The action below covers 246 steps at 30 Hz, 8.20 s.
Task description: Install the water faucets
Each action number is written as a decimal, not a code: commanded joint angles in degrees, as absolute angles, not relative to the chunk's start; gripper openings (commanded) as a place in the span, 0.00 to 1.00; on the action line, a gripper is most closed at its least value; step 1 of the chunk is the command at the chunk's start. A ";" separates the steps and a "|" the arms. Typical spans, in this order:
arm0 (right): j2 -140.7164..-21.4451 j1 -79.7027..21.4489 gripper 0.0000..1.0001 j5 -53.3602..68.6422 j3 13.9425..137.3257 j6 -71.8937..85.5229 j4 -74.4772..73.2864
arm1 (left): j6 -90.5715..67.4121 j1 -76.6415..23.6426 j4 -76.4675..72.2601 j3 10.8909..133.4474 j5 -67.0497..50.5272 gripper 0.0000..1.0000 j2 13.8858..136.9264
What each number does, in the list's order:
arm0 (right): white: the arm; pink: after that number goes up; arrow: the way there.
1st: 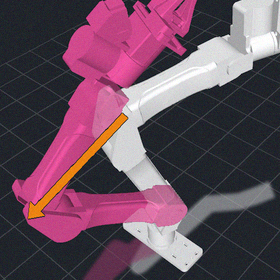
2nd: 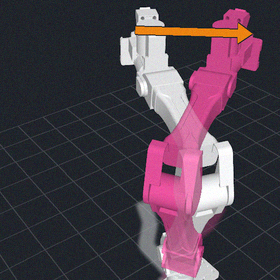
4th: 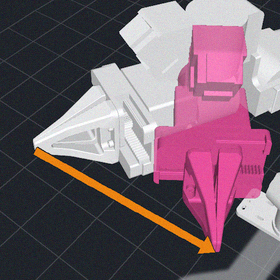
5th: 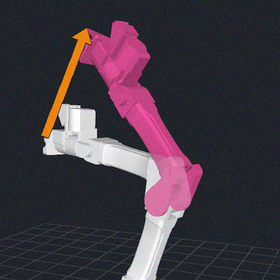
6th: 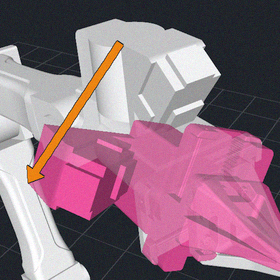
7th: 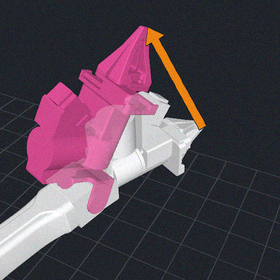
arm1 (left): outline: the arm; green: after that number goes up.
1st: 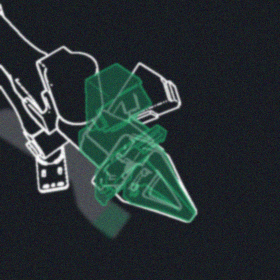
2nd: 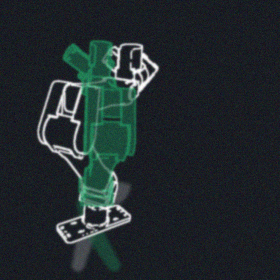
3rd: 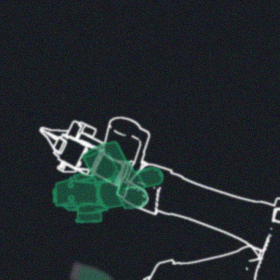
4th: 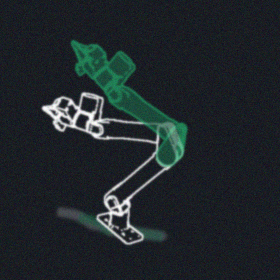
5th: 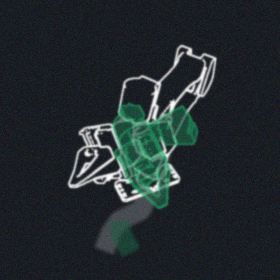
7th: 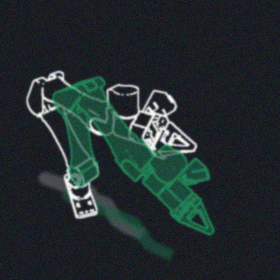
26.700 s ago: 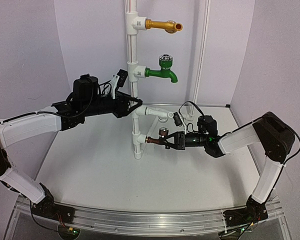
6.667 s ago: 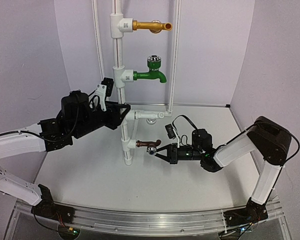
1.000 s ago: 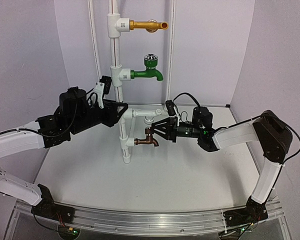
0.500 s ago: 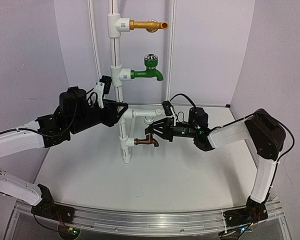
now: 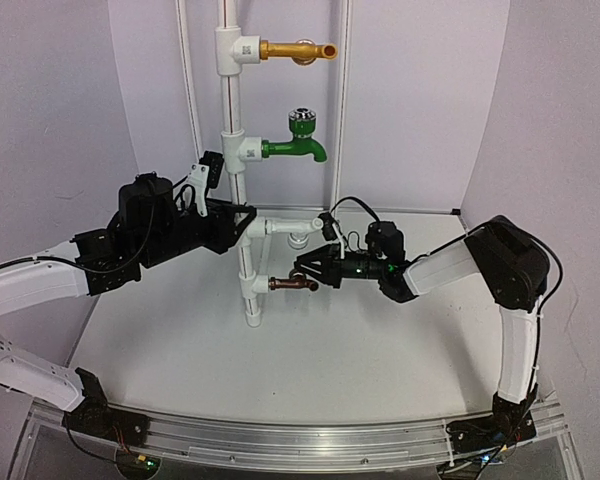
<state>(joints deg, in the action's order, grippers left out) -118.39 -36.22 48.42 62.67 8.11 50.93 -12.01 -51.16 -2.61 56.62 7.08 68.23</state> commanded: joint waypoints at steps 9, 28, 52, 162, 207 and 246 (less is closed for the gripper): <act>-122.12 -36.07 0.13 55.13 62.16 3.79 50.80 | -15.95 -51.24 -1.23 60.17 7.13 0.00 67.89; -116.90 -38.01 0.31 56.99 52.82 5.81 57.56 | -15.95 -50.86 -1.80 60.46 7.04 0.00 68.48; -106.32 -40.74 0.33 53.35 50.26 17.78 68.38 | -16.35 -50.71 -2.71 59.90 6.68 0.00 68.99; -107.69 -38.03 0.32 54.54 56.26 -1.59 49.01 | -16.48 -50.31 4.33 56.96 -4.21 0.00 57.64; -118.26 -41.92 0.16 60.57 54.91 6.03 57.58 | -13.92 -50.27 0.26 56.73 1.41 0.06 63.85; -111.99 -49.29 0.08 48.21 41.44 27.37 92.76 | -14.24 -50.27 -1.31 55.62 3.13 0.00 62.98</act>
<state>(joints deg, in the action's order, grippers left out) -117.48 -49.12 50.40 41.53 30.01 73.62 -14.98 -50.72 1.39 54.08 0.25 63.44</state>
